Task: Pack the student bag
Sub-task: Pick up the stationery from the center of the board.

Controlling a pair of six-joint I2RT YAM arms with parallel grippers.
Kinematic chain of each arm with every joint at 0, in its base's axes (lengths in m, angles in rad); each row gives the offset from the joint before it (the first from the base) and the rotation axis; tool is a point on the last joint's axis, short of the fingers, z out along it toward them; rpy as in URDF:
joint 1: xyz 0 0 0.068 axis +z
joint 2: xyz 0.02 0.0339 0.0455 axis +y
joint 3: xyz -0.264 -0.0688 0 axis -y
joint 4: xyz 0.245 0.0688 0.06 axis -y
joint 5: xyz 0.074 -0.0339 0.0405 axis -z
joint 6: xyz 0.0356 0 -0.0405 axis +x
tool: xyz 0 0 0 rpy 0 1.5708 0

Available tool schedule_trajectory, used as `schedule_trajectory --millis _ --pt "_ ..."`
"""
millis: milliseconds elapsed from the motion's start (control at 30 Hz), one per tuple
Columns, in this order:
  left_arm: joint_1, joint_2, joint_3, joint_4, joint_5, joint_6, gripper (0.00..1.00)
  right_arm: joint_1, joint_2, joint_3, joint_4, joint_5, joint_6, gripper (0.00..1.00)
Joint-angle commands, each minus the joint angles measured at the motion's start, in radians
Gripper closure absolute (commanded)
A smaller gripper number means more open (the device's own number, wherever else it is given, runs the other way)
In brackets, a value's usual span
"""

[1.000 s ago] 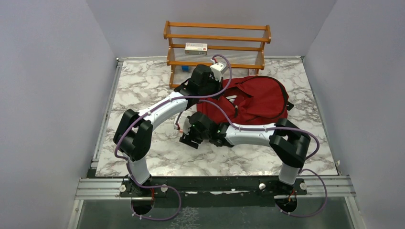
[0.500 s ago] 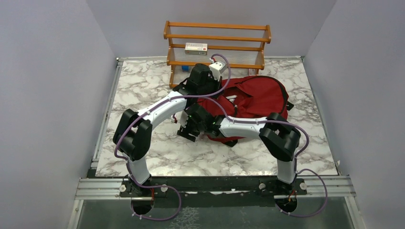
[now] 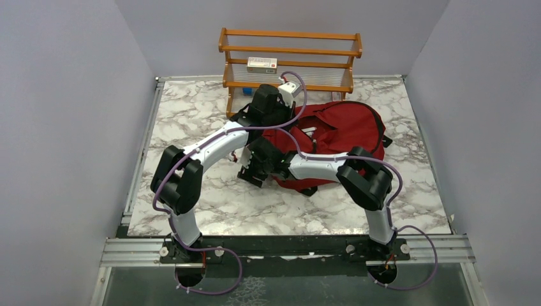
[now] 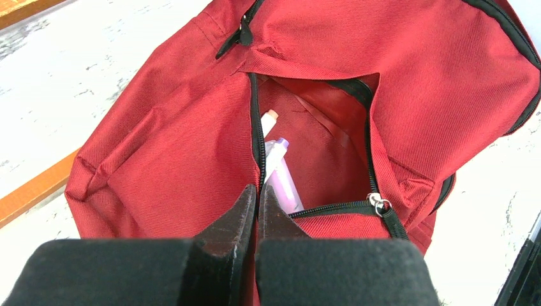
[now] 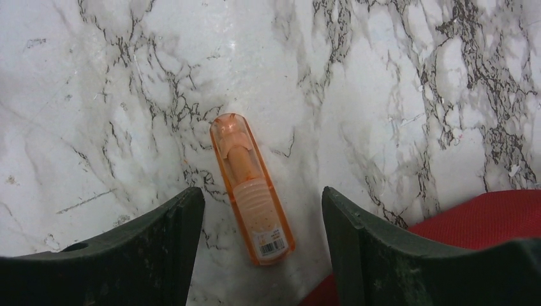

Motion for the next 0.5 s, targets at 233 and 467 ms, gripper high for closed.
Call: schedule_trajectory --millis 233,467 --pt "-0.006 -0.048 0.019 -0.001 -0.001 0.022 1.00 -0.015 0.059 0.048 -0.182 -0.052 0.032 0.52" --pt "-0.006 -0.045 0.020 0.001 0.001 0.023 1.00 0.001 -0.003 -0.040 -0.191 -0.098 0.098 0.67"
